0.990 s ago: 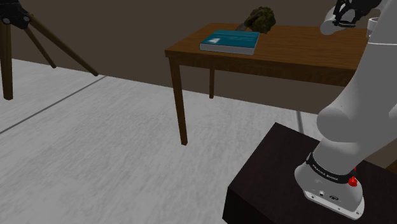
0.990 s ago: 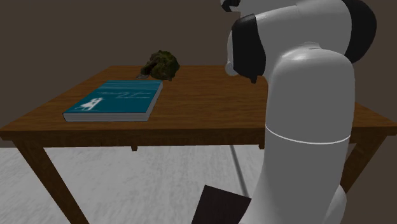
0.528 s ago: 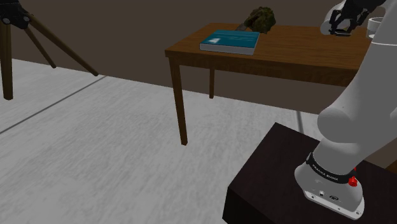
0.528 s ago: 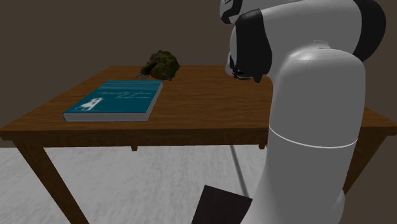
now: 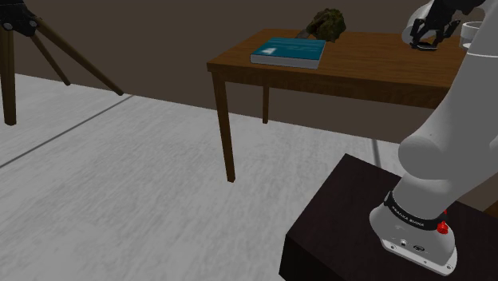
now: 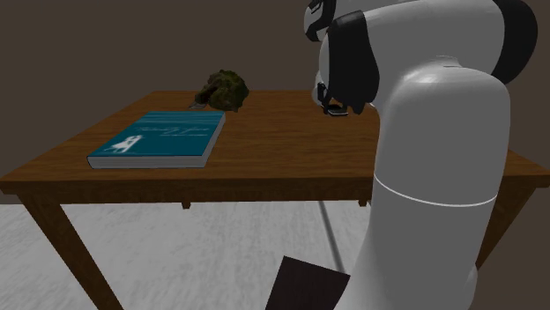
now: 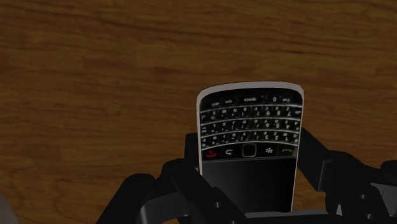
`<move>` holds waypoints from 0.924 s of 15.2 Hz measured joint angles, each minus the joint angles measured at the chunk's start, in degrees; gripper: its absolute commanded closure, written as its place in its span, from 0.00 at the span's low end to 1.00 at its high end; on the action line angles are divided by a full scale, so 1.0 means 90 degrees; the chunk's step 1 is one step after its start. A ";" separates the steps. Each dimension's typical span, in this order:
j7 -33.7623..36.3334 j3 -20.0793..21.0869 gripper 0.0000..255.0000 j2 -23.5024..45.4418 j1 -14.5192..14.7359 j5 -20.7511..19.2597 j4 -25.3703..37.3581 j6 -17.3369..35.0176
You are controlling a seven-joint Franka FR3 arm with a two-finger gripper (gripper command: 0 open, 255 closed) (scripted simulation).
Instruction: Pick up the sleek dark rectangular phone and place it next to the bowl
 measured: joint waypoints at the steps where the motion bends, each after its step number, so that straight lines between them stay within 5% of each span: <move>1: 0.0000 0.0000 1.00 0.0000 0.0000 0.0000 -0.0001 0.0001; 2: 0.0000 0.0000 0.00 0.0000 0.0000 0.0000 -0.0001 0.0002; 8: 0.0000 0.0000 0.00 0.0000 0.0000 0.0000 -0.0002 0.0003; 14: -0.0087 -0.0044 0.00 0.0249 -0.0184 0.0167 0.1030 -0.0838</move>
